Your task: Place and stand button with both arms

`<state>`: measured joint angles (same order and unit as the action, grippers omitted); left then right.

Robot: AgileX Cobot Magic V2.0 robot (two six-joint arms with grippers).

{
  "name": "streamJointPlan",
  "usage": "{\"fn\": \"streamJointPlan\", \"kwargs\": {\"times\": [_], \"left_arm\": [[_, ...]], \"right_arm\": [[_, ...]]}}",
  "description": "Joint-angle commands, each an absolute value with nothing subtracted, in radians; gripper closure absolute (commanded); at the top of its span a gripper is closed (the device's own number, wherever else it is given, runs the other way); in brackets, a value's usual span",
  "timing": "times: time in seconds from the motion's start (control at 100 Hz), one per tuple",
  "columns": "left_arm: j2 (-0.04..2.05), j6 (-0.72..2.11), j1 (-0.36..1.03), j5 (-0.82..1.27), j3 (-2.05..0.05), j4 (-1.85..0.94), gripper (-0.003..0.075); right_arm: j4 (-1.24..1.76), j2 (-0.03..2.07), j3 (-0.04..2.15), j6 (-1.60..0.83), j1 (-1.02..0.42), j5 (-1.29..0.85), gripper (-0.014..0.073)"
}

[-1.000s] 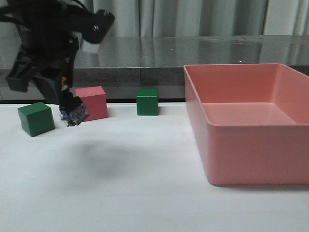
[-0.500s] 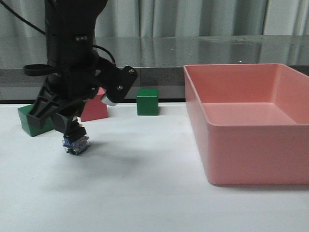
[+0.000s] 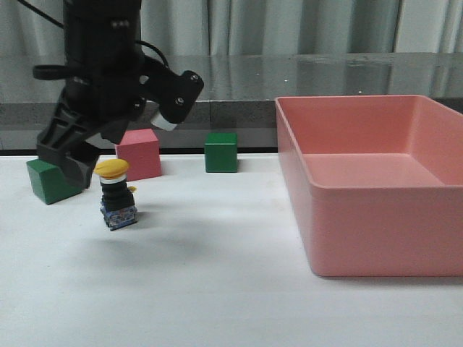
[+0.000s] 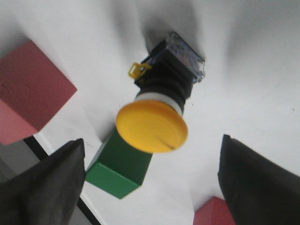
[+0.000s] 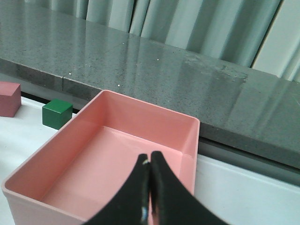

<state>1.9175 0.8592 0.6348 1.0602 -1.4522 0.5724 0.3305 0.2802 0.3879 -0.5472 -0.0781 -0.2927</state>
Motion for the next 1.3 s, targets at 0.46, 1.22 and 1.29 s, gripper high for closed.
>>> {"fn": "streamJointPlan", "kwargs": {"times": [0.46,1.22,1.29], "left_arm": [[1.487,0.589,0.3,1.127,-1.468,0.102,0.074],[0.572,0.589,0.215,0.299,-0.406,-0.323,0.074],[0.522,0.589,0.215,0.301,-0.364,-0.325,0.074]], "right_arm": [[0.34,0.289,0.417,-0.55,-0.072,-0.209,0.0655],[0.34,0.289,0.417,-0.55,-0.072,-0.217,0.0655],[0.34,0.289,0.417,-0.55,-0.072,-0.217,0.0655]]}}
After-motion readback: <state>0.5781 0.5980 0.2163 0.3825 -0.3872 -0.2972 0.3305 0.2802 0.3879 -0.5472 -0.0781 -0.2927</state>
